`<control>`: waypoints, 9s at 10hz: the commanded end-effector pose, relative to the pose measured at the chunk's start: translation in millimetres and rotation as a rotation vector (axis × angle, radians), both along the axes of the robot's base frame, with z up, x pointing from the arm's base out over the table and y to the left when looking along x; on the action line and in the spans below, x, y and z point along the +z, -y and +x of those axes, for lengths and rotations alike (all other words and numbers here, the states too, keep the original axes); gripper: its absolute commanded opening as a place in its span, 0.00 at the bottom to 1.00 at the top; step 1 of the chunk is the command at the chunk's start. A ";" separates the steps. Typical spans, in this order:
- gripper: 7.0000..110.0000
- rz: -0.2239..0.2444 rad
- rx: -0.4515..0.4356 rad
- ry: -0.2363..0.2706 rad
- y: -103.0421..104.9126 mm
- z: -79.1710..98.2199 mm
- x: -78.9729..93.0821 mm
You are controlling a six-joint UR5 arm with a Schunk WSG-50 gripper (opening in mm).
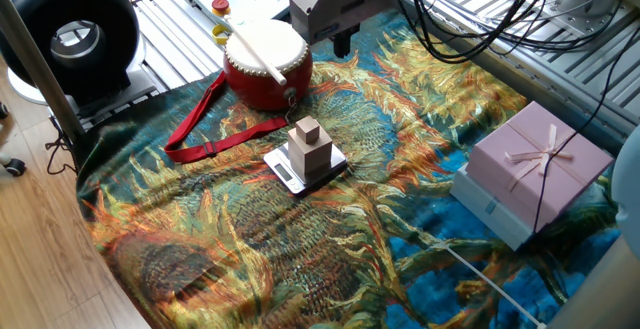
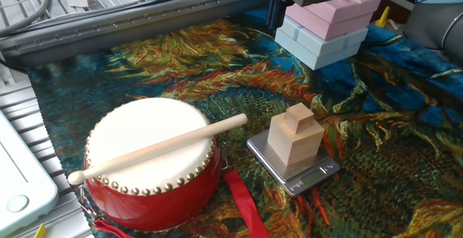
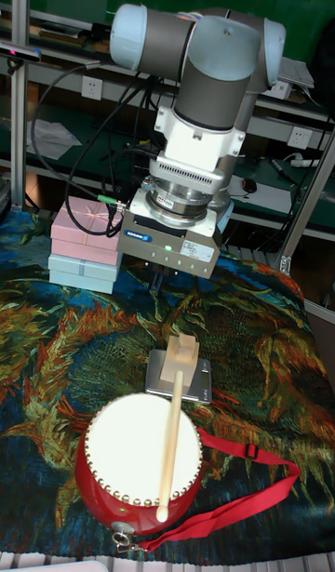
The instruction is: Play the drum
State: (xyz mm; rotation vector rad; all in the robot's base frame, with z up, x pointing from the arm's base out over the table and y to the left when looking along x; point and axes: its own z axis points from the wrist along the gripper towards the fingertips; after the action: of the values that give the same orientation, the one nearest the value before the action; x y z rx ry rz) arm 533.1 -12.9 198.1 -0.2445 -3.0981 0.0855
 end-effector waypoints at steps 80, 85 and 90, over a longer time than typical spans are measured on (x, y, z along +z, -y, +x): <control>0.15 -0.017 0.028 0.088 -43.2 153.2 -31.1; 0.15 -0.027 0.072 -0.006 -40.1 130.5 -31.0; 0.15 0.056 0.069 -0.007 -60.8 129.4 -31.8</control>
State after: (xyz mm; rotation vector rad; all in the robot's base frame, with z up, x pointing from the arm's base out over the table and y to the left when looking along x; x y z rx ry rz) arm 663.1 34.7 165.6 -0.1356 -3.0991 0.0878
